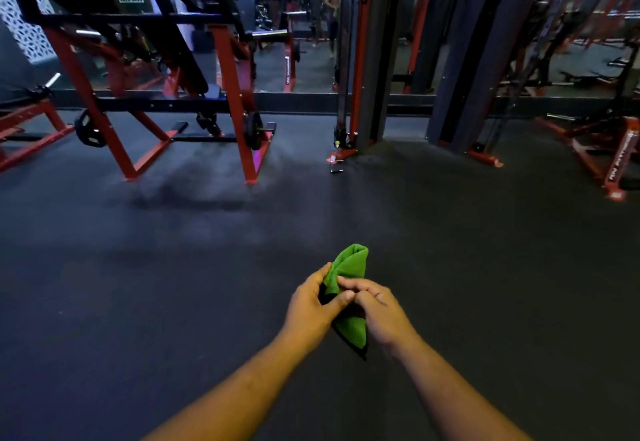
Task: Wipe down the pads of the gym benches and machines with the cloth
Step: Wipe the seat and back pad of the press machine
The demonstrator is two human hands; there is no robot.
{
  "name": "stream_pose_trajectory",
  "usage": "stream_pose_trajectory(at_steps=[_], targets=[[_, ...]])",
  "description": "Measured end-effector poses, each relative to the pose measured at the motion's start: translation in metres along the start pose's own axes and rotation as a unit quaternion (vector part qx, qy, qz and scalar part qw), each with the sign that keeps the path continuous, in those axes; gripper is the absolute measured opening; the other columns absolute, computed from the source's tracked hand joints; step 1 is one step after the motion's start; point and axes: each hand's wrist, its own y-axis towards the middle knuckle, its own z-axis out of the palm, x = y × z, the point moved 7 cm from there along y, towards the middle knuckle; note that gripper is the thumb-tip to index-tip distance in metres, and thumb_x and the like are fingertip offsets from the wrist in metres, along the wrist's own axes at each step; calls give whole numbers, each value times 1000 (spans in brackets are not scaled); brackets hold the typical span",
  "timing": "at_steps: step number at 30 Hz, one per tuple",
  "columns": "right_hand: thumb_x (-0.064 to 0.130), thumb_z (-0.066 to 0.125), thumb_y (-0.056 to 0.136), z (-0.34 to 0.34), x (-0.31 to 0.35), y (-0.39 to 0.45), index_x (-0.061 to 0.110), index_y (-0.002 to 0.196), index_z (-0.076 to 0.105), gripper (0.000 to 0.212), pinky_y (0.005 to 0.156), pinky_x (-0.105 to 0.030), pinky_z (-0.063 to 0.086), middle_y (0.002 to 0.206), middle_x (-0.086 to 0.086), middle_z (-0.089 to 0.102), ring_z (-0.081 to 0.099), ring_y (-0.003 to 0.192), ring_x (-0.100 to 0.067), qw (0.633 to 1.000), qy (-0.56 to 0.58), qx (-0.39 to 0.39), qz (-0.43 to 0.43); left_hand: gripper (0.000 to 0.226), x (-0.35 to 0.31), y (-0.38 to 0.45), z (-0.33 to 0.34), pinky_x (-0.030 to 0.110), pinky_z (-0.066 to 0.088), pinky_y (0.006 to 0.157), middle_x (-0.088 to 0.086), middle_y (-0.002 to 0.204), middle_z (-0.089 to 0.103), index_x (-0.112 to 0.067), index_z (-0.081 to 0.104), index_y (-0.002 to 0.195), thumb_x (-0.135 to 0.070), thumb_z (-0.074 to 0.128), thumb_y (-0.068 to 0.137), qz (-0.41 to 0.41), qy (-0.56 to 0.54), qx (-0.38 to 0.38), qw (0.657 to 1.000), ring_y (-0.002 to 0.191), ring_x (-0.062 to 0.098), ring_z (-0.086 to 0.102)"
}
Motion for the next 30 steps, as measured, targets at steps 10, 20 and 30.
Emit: stream_pose_trajectory(at_steps=[10, 20, 30], targets=[[79, 85, 49, -41, 17, 263, 24, 163, 1, 152, 124, -36, 27, 165, 4, 21, 28, 149, -9, 972, -215, 73, -51, 47, -31, 228, -64, 28, 57, 75, 8, 102, 70, -19, 61, 124, 13, 48, 92, -29, -223, -118, 967, 83, 13, 68], [91, 76, 41, -11, 1, 491, 30, 128, 47, 110, 95, -34, 52, 122, 5, 64, 62, 110, -12, 952, -296, 71, -43, 41, -8, 491, -121, 41, 56, 83, 20, 112, 66, -21, 57, 123, 7, 50, 95, -69, -349, -164, 920, 89, 23, 66], [12, 70, 94, -43, 97, 714, 6, 126, 60, 34, 99, -39, 55, 118, -12, 74, 68, 115, -28, 996, 8, -59, -72, 46, -22, 710, -117, 40, 58, 86, 17, 116, 70, -20, 50, 133, 1, 63, 94, -65, -327, -59, 941, 100, 25, 71]])
